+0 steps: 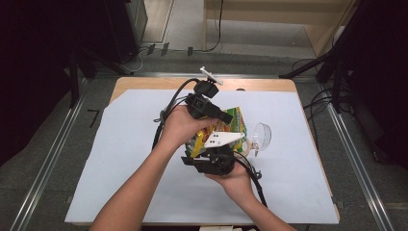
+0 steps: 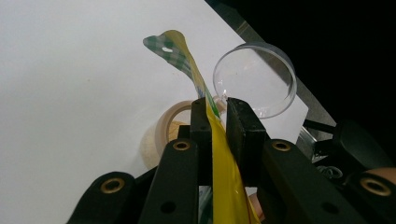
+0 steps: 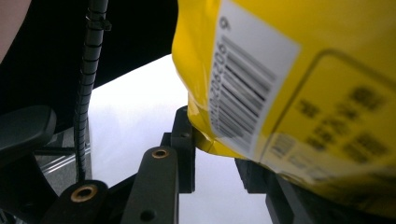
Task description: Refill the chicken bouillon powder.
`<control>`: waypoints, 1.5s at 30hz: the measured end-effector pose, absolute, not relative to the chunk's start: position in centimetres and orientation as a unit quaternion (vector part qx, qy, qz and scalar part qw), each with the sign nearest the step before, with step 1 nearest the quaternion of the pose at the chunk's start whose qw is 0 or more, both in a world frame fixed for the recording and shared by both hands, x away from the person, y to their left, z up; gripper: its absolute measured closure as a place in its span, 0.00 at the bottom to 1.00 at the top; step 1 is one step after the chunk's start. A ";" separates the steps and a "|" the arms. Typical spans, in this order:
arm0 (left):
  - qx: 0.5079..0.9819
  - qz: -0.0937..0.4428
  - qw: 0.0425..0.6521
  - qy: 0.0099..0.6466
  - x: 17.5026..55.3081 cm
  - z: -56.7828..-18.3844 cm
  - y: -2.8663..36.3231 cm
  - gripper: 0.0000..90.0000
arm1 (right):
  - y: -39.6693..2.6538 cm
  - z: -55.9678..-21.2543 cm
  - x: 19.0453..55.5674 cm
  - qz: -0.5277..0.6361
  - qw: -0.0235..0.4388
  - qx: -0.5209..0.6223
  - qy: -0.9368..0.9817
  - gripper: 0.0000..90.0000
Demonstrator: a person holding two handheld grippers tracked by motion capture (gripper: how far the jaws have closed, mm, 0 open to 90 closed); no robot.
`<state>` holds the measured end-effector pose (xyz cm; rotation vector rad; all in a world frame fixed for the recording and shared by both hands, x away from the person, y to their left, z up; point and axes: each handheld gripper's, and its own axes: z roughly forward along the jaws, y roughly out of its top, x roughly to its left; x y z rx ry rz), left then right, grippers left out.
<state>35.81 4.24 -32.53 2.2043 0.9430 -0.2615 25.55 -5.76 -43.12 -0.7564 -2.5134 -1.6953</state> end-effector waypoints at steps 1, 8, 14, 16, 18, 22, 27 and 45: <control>0.854 -0.101 0.357 0.366 35.8 -32.6 4.3 0.91 | -5.7 -43.1 25.6 -0.542 0.008 -0.241 -0.805 0.81; 0.854 -0.103 0.354 0.367 36.1 -32.7 4.5 0.91 | -5.5 -43.2 25.7 -0.541 0.011 -0.244 -0.805 0.81; 0.855 -0.103 0.353 0.367 36.1 -32.7 4.3 0.91 | -5.6 -43.1 25.7 -0.537 0.013 -0.246 -0.807 0.81; 0.855 -0.104 0.351 0.366 36.1 -32.6 4.2 0.91 | -5.7 -43.1 25.8 -0.537 0.016 -0.248 -0.806 0.81; 0.856 -0.102 0.350 0.366 36.2 -32.6 4.1 0.91 | -5.7 -43.0 25.8 -0.538 0.015 -0.248 -0.805 0.81; 0.856 -0.105 0.350 0.367 36.3 -32.5 4.2 0.91 | -5.7 -42.9 25.8 -0.539 0.016 -0.249 -0.804 0.81; 0.855 -0.106 0.350 0.367 36.4 -32.5 4.1 0.91 | -5.7 -42.8 25.8 -0.539 0.018 -0.249 -0.804 0.81; 0.856 -0.106 0.343 0.371 36.6 -32.4 3.7 0.91 | -5.8 -42.7 25.8 -0.537 0.018 -0.255 -0.803 0.81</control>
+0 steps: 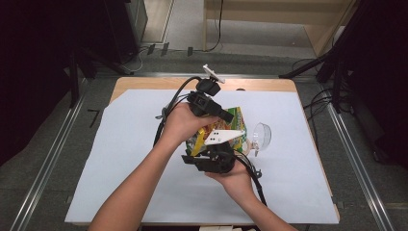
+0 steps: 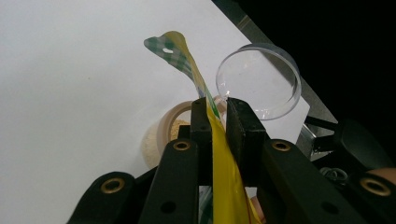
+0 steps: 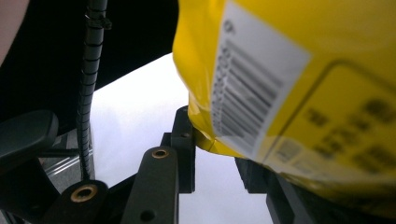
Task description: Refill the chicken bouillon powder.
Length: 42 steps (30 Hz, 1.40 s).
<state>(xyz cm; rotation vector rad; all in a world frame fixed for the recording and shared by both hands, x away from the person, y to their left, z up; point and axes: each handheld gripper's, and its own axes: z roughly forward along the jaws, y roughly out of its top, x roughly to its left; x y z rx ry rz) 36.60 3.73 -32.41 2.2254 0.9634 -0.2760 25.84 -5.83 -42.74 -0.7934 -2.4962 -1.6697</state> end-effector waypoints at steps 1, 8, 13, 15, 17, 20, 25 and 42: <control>0.857 -0.108 0.340 0.371 36.7 -32.3 3.8 0.91 | -5.8 -42.7 25.8 -0.539 0.017 -0.255 -0.803 0.80; 0.856 -0.114 0.340 0.372 37.1 -32.2 3.6 0.91 | -6.0 -42.3 25.9 -0.543 0.013 -0.255 -0.800 0.80; 0.856 -0.112 0.339 0.372 37.1 -32.4 3.7 0.91 | -6.0 -42.5 26.0 -0.539 0.015 -0.253 -0.803 0.80; 0.856 -0.114 0.340 0.373 37.1 -32.4 3.8 0.91 | -6.0 -42.5 26.0 -0.538 0.015 -0.253 -0.804 0.80; 0.854 -0.116 0.343 0.375 37.2 -32.3 3.9 0.91 | -6.0 -42.4 25.9 -0.537 0.011 -0.252 -0.805 0.80; 0.853 -0.119 0.342 0.376 37.4 -32.2 4.0 0.91 | -6.0 -42.2 25.9 -0.539 0.011 -0.250 -0.804 0.80; 0.854 -0.124 0.339 0.375 37.4 -32.4 4.0 0.91 | -5.9 -42.3 25.9 -0.538 0.015 -0.252 -0.804 0.80; 0.855 -0.126 0.339 0.372 36.8 -32.9 4.0 0.92 | -5.6 -43.5 26.0 -0.537 0.033 -0.256 -0.803 0.83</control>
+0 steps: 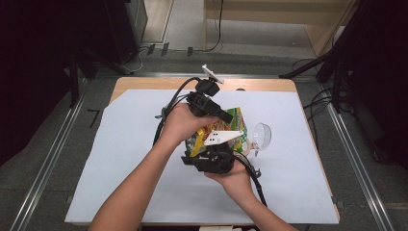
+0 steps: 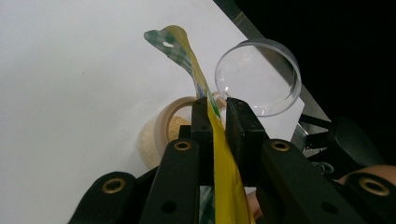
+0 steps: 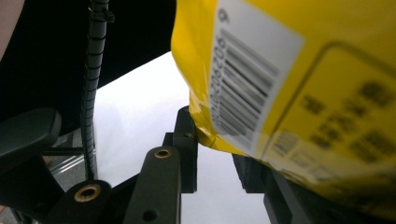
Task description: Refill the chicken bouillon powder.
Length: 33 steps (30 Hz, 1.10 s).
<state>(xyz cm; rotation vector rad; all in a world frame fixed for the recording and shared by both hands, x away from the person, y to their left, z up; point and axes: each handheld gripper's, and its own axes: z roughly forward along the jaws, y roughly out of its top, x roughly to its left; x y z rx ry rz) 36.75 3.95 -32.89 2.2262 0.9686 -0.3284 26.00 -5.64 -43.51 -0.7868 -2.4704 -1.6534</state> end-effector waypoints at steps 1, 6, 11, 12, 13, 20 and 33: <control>0.854 -0.128 0.339 0.373 36.7 -32.9 4.0 0.92 | -5.6 -43.5 26.0 -0.537 0.032 -0.255 -0.803 0.83; 0.855 -0.125 0.339 0.373 36.5 -33.1 4.2 0.94 | -5.5 -43.8 25.9 -0.534 0.031 -0.255 -0.806 0.83; 0.854 -0.126 0.343 0.371 36.4 -33.3 4.4 0.94 | -5.4 -43.9 25.8 -0.530 0.028 -0.252 -0.809 0.83; 0.854 -0.125 0.344 0.370 36.3 -33.3 4.5 0.94 | -5.4 -43.9 25.7 -0.529 0.027 -0.252 -0.810 0.83; 0.853 -0.126 0.346 0.371 36.2 -33.4 4.6 0.94 | -5.3 -44.0 25.7 -0.529 0.025 -0.252 -0.810 0.81; 0.850 -0.119 0.362 0.365 35.4 -33.6 5.4 0.95 | -5.0 -44.6 25.4 -0.530 0.020 -0.244 -0.812 0.77; 0.845 -0.113 0.382 0.357 34.3 -34.2 7.1 0.97 | -4.2 -45.5 24.9 -0.520 0.010 -0.231 -0.822 0.67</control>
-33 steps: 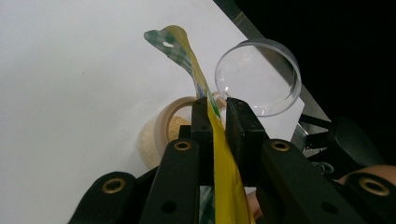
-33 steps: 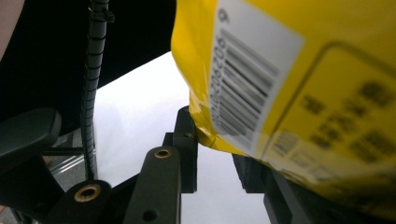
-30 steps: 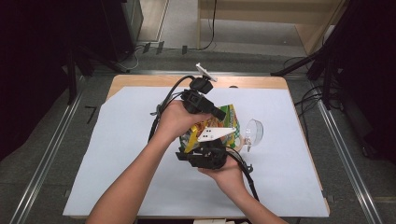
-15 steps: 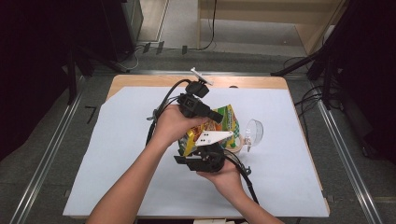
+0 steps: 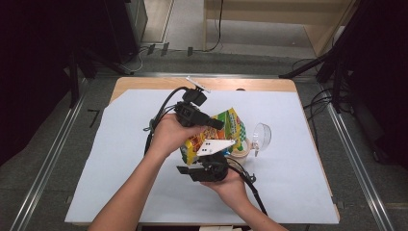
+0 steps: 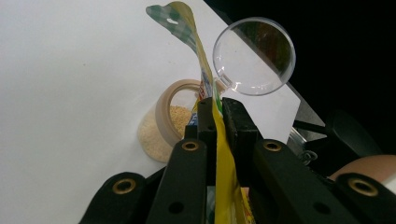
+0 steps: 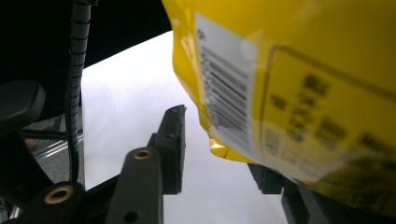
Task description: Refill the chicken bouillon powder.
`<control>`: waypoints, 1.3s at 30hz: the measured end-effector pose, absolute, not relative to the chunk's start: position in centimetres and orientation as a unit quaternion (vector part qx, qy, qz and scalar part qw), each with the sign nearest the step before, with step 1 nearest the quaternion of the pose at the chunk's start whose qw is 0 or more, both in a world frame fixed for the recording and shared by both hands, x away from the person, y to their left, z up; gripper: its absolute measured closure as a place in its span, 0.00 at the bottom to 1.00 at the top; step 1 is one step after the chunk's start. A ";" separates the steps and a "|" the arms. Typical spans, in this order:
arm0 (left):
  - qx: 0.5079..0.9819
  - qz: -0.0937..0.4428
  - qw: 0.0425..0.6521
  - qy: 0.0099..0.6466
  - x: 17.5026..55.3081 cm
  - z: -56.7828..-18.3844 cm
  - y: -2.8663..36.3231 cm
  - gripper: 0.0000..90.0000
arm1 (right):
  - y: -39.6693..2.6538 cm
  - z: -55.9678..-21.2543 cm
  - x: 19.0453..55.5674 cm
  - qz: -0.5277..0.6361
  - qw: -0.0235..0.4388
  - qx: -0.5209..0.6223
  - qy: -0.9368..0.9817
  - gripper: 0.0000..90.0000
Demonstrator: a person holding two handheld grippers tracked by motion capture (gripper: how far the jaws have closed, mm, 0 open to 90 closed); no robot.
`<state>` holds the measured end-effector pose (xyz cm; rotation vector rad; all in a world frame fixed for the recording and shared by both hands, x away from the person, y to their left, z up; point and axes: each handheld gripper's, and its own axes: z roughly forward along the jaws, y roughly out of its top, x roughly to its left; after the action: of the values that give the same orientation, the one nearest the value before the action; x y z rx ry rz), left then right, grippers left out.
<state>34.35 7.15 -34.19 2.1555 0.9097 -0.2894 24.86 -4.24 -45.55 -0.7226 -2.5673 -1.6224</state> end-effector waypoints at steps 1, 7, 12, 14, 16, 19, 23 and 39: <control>0.845 -0.113 0.384 0.354 34.3 -34.2 7.3 0.97 | -4.1 -45.6 24.8 -0.520 0.010 -0.231 -0.822 0.66; 0.852 -0.099 0.388 0.337 33.8 -34.5 8.0 0.98 | -3.9 -46.2 24.6 -0.516 0.005 -0.229 -0.826 0.65; 0.848 -0.107 0.396 0.335 33.6 -34.9 8.6 0.98 | -3.7 -46.7 24.5 -0.516 0.000 -0.228 -0.826 0.61; 0.847 -0.107 0.398 0.335 33.5 -35.0 8.9 0.98 | -3.6 -46.8 24.4 -0.515 -0.001 -0.226 -0.827 0.59; 0.845 -0.105 0.404 0.333 33.4 -35.2 9.1 0.98 | -3.6 -47.1 24.4 -0.516 -0.002 -0.226 -0.826 0.58; 0.844 -0.101 0.410 0.331 33.1 -35.5 9.3 0.98 | -3.7 -47.4 24.5 -0.514 -0.002 -0.230 -0.826 0.58; 0.845 -0.099 0.411 0.329 32.9 -35.7 9.6 0.98 | -3.7 -47.8 24.4 -0.509 -0.005 -0.231 -0.829 0.57; 0.841 -0.094 0.427 0.320 32.3 -36.2 10.8 0.98 | -4.1 -48.4 24.2 -0.507 -0.023 -0.231 -0.830 0.55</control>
<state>32.26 10.85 -36.25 2.1003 0.7987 -0.2347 24.20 -4.11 -48.38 -0.7361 -2.6463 -1.6156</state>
